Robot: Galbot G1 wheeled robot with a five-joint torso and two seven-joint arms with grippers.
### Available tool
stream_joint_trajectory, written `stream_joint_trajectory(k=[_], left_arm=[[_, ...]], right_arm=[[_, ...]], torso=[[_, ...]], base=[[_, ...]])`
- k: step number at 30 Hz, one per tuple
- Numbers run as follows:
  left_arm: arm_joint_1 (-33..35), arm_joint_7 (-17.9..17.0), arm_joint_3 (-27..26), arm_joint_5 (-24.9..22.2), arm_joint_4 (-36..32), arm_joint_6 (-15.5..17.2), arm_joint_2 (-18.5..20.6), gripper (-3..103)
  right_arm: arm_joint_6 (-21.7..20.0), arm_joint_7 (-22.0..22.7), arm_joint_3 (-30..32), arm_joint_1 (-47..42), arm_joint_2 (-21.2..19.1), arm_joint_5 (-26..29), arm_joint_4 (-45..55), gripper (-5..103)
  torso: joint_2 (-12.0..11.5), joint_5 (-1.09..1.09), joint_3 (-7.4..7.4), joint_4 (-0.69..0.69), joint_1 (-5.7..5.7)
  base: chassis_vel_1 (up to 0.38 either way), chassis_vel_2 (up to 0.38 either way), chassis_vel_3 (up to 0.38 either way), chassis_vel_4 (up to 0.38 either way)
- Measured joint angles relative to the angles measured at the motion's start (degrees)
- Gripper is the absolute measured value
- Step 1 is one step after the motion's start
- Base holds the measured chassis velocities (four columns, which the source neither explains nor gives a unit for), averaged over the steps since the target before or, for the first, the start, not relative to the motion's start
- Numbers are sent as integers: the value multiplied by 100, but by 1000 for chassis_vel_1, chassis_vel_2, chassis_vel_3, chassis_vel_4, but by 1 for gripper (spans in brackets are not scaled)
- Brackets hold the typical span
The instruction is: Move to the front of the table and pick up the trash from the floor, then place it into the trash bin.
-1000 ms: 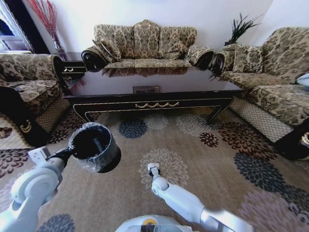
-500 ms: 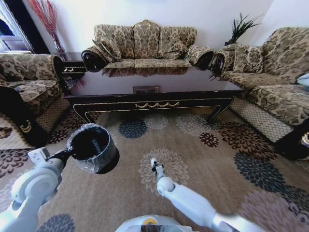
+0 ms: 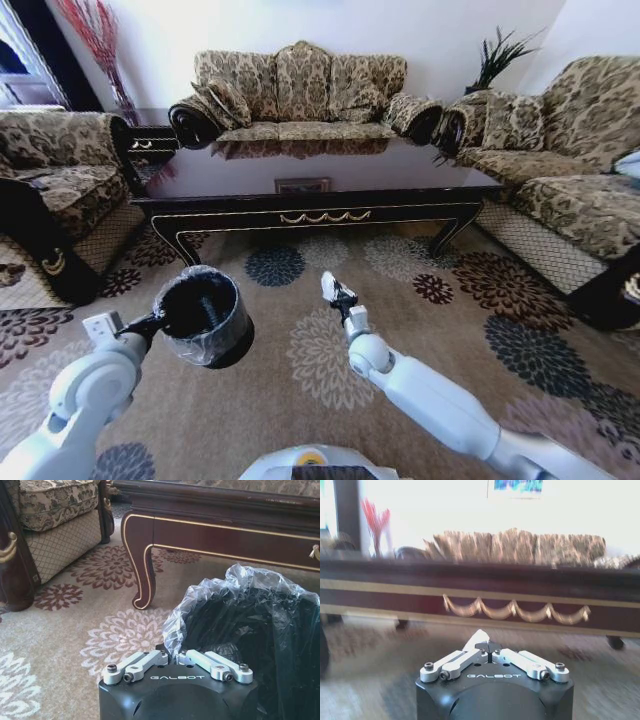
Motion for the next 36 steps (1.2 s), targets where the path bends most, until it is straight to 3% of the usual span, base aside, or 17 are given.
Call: stream_joint_trajectory(k=[8, 14, 24, 36], left_arm=[[2, 33, 83, -11, 75, 11, -13, 4], [-2, 37, 374, -79, 22, -30, -41, 4], [-81, -43, 1158, 127, 107, -49, -155, 4], [-169, -9, 1019, -35, -16, -55, -150, 4]], right_arm=[[815, -280, -180, 128, 149, -46, 645, 0], [1312, -804, -480, 327, 283, -357, 854, 0], [1792, -1312, -1213, 503, 400, -835, 758, 0], [2106, -1599, -1940, 537, 492, -1817, 318, 0]], torso=[[0, -1, 0, 0, 0], [0, -1, 0, 0, 0], [0, -1, 0, 0, 0], [0, -1, 0, 0, 0]], base=[[0, 0, 0, 0], [0, 0, 0, 0], [0, 0, 0, 0], [0, 0, 0, 0]])
